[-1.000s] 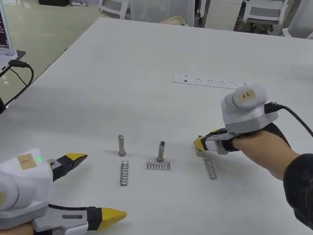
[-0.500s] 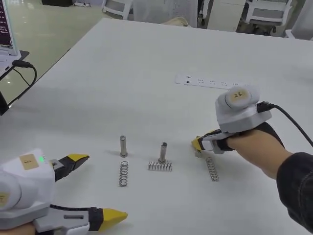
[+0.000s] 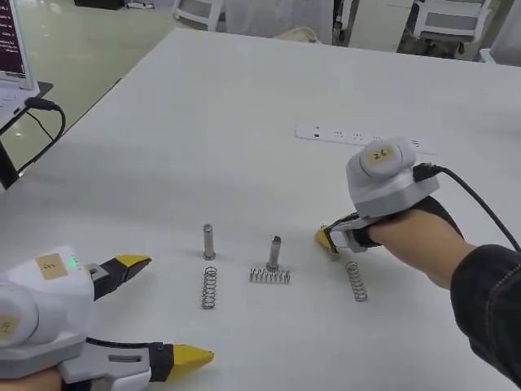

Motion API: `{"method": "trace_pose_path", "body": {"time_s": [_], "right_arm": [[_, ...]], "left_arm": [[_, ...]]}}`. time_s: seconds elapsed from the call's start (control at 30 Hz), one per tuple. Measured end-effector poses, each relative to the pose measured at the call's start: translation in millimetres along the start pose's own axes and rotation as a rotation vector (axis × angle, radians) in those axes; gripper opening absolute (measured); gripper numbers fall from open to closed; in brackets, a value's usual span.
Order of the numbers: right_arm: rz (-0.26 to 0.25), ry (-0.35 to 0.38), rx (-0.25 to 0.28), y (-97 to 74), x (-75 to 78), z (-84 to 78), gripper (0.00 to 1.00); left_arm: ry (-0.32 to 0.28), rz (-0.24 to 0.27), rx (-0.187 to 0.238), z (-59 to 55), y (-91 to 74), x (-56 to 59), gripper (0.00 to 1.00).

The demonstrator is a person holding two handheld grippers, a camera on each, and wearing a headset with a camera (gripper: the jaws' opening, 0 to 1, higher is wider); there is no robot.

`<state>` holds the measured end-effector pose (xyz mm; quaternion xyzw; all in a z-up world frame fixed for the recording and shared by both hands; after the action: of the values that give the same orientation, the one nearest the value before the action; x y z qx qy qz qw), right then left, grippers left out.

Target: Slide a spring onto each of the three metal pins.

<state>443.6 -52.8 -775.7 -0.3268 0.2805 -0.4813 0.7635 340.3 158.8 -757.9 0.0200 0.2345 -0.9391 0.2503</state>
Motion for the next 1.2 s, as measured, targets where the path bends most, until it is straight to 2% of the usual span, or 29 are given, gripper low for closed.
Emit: {"method": "trace_pose_path", "body": {"time_s": [0.23,0.53,0.77,1.2], "right_arm": [[-0.025,-0.040,-0.031,-0.8,-0.2,1.2,0.08],[-0.031,-0.075,-0.036,0.2,-2.5,2.2,0.06],[-0.021,-0.062,-0.021,-1.2,-1.4,-0.2,0.06],[0.033,0.019,0.060,-14.4,-2.2,9.7,0.06]], "left_arm": [[-0.001,0.001,0.000,0.3,0.0,0.0,0.87],[-0.002,0.001,-0.002,0.0,0.0,0.1,0.86],[-0.003,0.005,0.000,0.8,-0.4,-0.3,0.86],[0.004,0.000,-0.001,2.3,0.0,1.3,0.86]]}}
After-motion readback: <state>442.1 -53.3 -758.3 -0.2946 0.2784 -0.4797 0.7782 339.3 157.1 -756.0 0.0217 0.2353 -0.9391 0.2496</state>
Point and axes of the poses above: the centre of the closed fingertips' face, and the gripper's own axes: y roughly forward along the fingers, x roughly to its right, z roughly out of its top, the point moved 2 cm from there along -y, roughly backward along the fingers, and after that the axes turned 11 degrees about y, right-handed, at the moved point
